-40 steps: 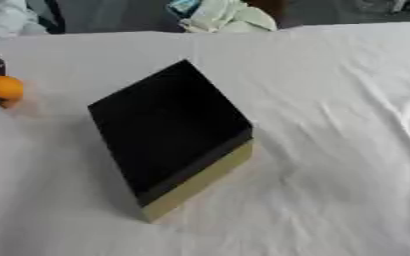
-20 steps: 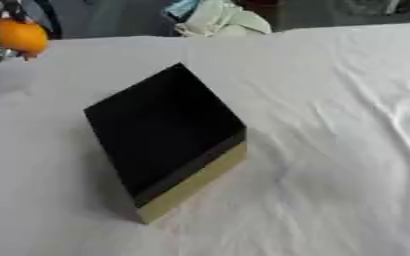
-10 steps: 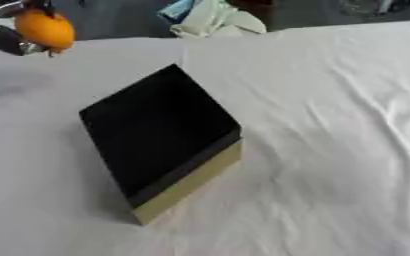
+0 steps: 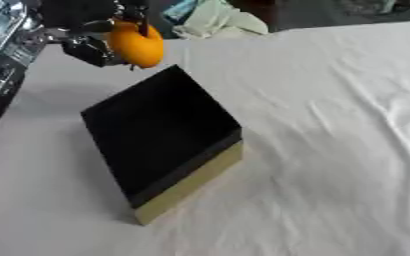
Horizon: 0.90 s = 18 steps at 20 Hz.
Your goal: Pick up objects on the table and place them in the box.
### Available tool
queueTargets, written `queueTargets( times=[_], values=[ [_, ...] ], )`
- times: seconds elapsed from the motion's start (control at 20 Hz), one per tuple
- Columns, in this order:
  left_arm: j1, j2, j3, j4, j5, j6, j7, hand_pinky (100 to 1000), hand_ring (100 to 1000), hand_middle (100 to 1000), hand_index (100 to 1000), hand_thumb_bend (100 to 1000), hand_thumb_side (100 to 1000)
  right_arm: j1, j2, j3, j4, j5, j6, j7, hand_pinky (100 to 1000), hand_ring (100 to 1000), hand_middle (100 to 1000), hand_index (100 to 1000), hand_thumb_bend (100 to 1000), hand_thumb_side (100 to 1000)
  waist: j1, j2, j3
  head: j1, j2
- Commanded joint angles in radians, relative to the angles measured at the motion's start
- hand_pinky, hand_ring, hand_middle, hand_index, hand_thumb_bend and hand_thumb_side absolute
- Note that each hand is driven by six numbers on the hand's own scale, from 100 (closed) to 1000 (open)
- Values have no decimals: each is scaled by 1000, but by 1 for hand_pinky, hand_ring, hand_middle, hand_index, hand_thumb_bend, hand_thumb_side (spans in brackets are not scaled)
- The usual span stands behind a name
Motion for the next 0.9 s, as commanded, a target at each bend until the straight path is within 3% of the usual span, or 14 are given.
queueTargets(
  times=[0.05, 0.9],
  values=[
    [-27, -42, -3, -1, 16, -15, -34, 100, 459, 521, 581, 325, 100, -7, -11, -6, -22, -7, 1, 1, 685, 564, 589, 821, 100, 840, -7, -20, -2, 2, 2],
    [30, -141, -43, 17, 41, -64, -152, 100, 467, 524, 586, 245, 100, -4, -7, -8, -25, -7, 7, 2, 684, 564, 588, 820, 100, 842, 1, -19, -3, -30, 12]
  ],
)
